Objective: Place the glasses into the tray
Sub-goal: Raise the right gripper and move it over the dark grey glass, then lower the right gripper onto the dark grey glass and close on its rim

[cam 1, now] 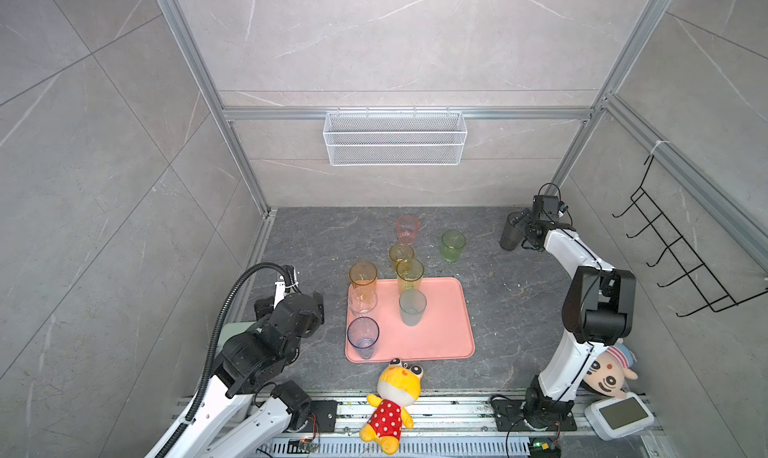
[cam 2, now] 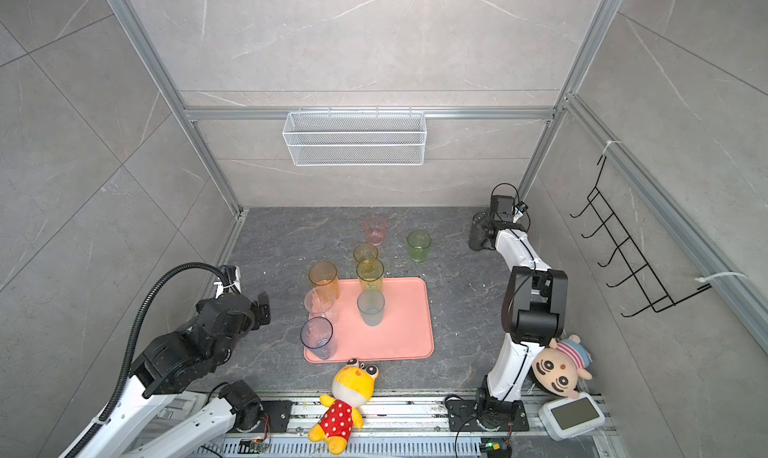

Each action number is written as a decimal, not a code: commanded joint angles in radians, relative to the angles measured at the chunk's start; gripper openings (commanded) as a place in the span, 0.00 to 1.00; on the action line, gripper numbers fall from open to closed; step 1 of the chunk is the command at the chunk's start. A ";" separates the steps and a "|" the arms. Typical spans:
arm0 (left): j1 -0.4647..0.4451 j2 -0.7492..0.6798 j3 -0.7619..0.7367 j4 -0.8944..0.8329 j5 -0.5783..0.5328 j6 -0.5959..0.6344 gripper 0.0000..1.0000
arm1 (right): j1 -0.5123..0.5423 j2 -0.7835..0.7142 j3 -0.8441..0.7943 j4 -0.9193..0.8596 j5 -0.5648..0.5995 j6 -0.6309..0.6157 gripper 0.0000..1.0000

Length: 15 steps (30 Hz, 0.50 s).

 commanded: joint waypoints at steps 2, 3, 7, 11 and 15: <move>-0.005 0.004 -0.005 -0.001 -0.025 -0.026 0.97 | -0.009 0.028 0.039 -0.027 -0.006 0.010 0.92; -0.005 0.004 -0.003 0.000 -0.026 -0.026 0.97 | -0.010 0.032 0.043 -0.030 -0.007 0.010 0.91; -0.005 0.005 -0.004 -0.001 -0.026 -0.026 0.97 | -0.015 0.049 0.056 -0.038 -0.018 0.011 0.89; -0.005 0.005 -0.004 0.000 -0.028 -0.025 0.97 | -0.015 0.056 0.051 -0.027 -0.035 0.016 0.86; -0.005 0.007 -0.002 -0.001 -0.030 -0.026 0.97 | -0.016 0.066 0.055 -0.025 -0.045 0.018 0.85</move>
